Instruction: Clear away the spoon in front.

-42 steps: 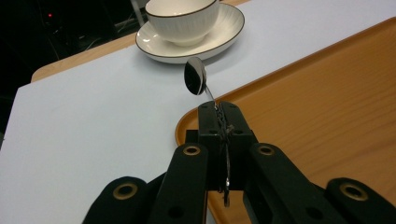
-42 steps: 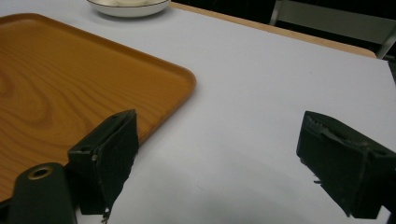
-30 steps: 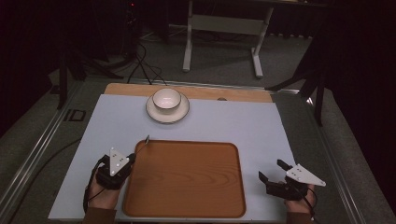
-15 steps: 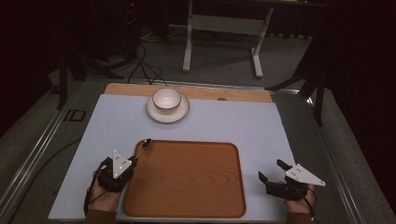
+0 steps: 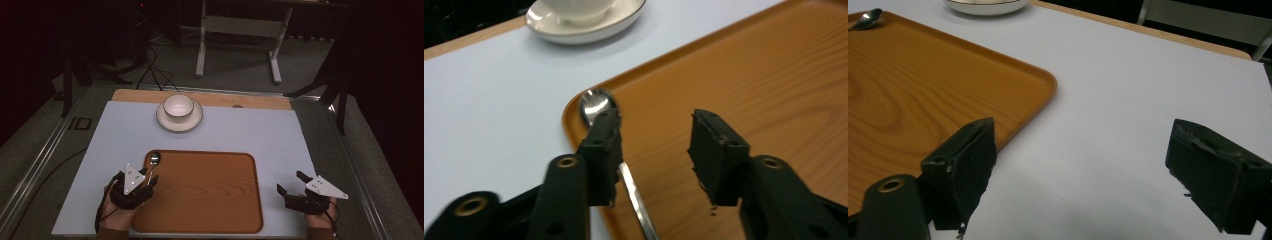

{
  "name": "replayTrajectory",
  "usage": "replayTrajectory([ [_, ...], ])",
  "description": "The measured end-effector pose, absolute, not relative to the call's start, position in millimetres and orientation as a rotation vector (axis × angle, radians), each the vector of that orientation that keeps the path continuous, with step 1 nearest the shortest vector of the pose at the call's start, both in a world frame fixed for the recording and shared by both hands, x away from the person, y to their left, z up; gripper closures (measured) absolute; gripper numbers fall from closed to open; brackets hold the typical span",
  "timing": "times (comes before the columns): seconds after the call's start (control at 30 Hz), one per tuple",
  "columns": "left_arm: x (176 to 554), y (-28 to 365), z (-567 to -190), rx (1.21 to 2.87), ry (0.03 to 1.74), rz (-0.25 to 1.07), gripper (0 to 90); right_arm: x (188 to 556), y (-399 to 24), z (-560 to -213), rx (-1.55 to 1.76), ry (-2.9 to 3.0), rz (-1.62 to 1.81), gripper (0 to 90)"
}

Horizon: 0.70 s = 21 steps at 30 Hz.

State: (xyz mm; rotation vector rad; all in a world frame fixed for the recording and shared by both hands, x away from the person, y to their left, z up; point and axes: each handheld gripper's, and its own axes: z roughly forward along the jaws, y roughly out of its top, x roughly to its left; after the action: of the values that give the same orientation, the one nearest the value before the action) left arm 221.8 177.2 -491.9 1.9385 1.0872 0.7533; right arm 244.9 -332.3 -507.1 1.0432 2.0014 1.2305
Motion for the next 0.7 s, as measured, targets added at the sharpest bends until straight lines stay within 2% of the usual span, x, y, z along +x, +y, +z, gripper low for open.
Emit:
replayTrajectory([
  [0.13,221.1,177.3,-490.0,1.92,1.066,0.761,40.6,245.0,-332.3,-507.2,1.042,2.002,1.229,12.8],
  [0.33,220.8,176.1,-485.1,1.911,1.031,0.781,34.4,244.8,-331.8,-507.1,1.039,2.003,1.229,12.8],
  [0.4,222.4,175.7,-484.3,1.918,1.024,0.788,28.1,244.9,-331.8,-507.1,1.038,2.003,1.229,12.8],
  [0.7,225.3,183.4,-479.7,1.891,1.042,0.825,23.9,244.6,-332.2,-506.7,1.04,1.998,1.229,12.8],
])
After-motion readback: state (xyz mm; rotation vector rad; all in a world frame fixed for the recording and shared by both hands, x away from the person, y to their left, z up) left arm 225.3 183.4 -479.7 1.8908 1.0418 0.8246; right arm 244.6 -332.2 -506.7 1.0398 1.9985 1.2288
